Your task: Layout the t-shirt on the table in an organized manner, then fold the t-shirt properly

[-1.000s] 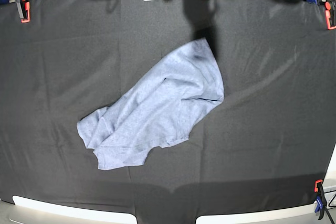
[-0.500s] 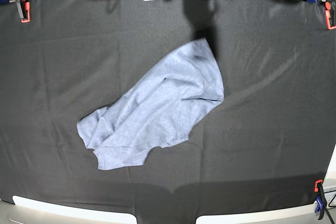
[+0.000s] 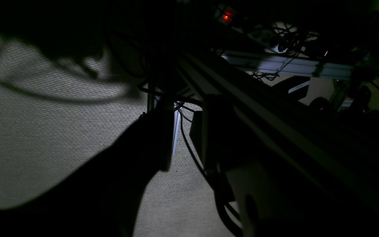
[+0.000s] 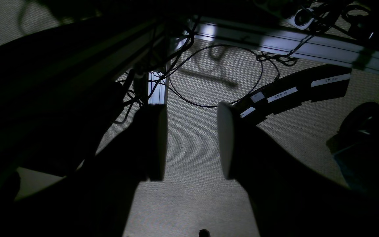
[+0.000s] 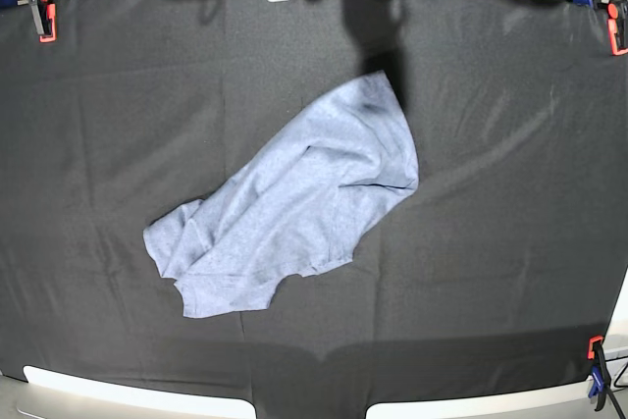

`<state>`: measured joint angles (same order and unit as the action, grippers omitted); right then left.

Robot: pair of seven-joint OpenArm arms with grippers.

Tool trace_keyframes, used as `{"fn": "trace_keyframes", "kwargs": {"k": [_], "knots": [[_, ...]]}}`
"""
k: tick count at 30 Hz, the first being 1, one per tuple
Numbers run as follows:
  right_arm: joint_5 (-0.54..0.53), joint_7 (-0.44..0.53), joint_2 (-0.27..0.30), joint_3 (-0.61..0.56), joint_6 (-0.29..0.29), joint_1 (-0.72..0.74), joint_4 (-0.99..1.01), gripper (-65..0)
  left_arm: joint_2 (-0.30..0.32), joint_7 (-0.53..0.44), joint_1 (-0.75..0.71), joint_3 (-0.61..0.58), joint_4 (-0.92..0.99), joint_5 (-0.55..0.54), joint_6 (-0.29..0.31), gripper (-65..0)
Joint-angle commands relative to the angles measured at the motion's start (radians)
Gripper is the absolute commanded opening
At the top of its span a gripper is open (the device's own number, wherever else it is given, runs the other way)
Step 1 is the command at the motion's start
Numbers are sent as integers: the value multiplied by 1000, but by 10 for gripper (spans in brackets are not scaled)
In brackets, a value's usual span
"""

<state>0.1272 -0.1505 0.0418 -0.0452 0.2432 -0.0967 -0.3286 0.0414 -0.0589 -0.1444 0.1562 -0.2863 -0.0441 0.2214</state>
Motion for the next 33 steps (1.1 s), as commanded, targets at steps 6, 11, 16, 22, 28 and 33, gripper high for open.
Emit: {"fn": "trace_keyframes", "kwargs": {"k": [6, 11, 16, 22, 28, 33], "knots": [[-7, -5, 8, -1, 10, -18, -13, -401, -2, -8, -72, -3, -84, 2, 14, -512], [-84, -55, 37, -1, 10, -119, -129, -402, -2, 32, -198, -3, -274, -1, 18, -512], [-167, -145, 72, -1, 10, -283, -377, -402, 5, 127, -313, -3, -485, -11, 18, -512], [-245, -158, 122, -1, 10, -517, -729, -402, 54, 202, -468, -3, -732, -106, 18, -512], [-347, -187, 216, -1, 10, -745, -1109, -402, 145, 228, -639, -3, -996, -107, 18, -512], [-374, -218, 315, -1, 9, -933, -1411, -402, 232, 281, -766, -3, -1213, -107, 18, -512]]}}
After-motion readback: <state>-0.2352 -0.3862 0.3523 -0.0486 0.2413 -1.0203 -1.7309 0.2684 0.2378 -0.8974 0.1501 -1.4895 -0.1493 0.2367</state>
